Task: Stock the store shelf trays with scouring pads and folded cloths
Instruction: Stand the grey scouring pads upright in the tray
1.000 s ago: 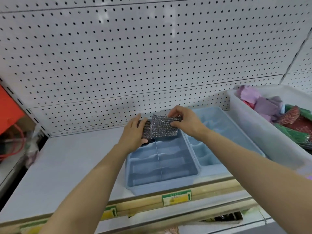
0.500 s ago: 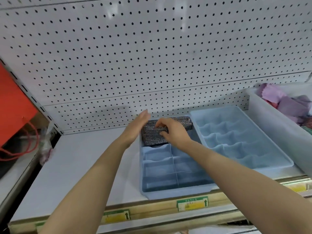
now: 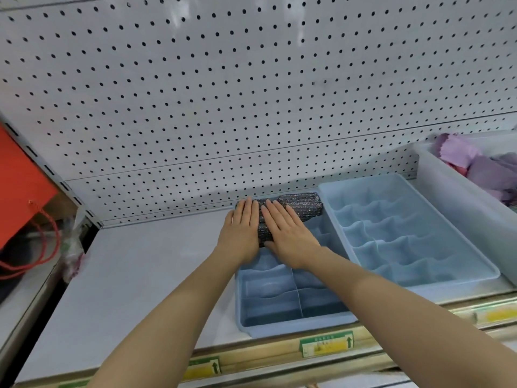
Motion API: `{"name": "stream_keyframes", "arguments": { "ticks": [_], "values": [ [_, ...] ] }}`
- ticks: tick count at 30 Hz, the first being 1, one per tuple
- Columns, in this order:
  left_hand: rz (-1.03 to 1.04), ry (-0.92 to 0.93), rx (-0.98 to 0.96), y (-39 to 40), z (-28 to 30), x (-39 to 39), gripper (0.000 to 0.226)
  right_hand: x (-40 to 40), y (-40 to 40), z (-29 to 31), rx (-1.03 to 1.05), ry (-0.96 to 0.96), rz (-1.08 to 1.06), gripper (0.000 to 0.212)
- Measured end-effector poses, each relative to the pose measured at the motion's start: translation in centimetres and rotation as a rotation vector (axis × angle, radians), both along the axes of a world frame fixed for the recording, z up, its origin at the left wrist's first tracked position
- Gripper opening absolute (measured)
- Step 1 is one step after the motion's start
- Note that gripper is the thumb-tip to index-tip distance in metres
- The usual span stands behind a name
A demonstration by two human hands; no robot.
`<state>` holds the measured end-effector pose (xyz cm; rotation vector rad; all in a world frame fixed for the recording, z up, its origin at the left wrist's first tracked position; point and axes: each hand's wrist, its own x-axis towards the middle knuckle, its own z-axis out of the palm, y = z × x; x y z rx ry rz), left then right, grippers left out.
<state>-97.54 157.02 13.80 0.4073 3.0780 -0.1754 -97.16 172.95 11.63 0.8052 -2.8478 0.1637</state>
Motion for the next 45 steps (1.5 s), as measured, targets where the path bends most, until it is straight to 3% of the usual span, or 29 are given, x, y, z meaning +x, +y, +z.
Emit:
{"name": "stream_keyframes", "arguments": {
  "ticks": [6, 11, 21, 27, 31, 36, 38, 40, 45],
  "values": [
    [0.012, -0.104, 0.014, 0.3, 3.2, -0.7, 0.09, 0.5, 2.9, 3.2, -0.214, 0.085, -0.09, 0.063],
    [-0.037, -0.051, 0.061, 4.4, 8.4, -1.2, 0.076, 0.8, 9.9, 6.2, -0.25, 0.157, -0.269, 0.058],
    [-0.387, -0.042, 0.138, 22.8, 11.8, -0.2, 0.05, 5.1, 26.1, 11.5, -0.253, 0.266, -0.573, 0.055],
    [-0.574, -0.027, 0.3, 35.3, 13.0, 2.0, 0.038, 8.2, 36.2, 12.7, -0.116, 0.274, -0.738, 0.049],
    [-0.73, -0.182, 0.348, 43.3, 13.1, 5.3, 0.032, 9.6, 41.6, 13.4, -0.166, 0.269, -0.84, 0.049],
    [-0.76, -0.44, 0.304, 49.6, 12.3, 8.9, 0.054, 11.1, 47.0, 13.6, -0.13, 0.271, -0.938, 0.054],
    [-0.733, -0.511, 0.238, 50.7, 11.8, 9.2, 0.063, 11.7, 48.7, 13.5, -0.096, 0.24, -0.993, 0.047],
    [-0.743, -0.524, 0.239, 51.2, 11.9, 8.8, 0.056, 12.2, 49.8, 13.4, -0.06, 0.142, -1.042, 0.045],
    [-0.859, -0.489, 0.28, 50.9, 14.0, 7.8, 0.038, 12.4, 51.4, 12.5, -0.055, -0.223, -1.052, 0.062]
  ]
}}
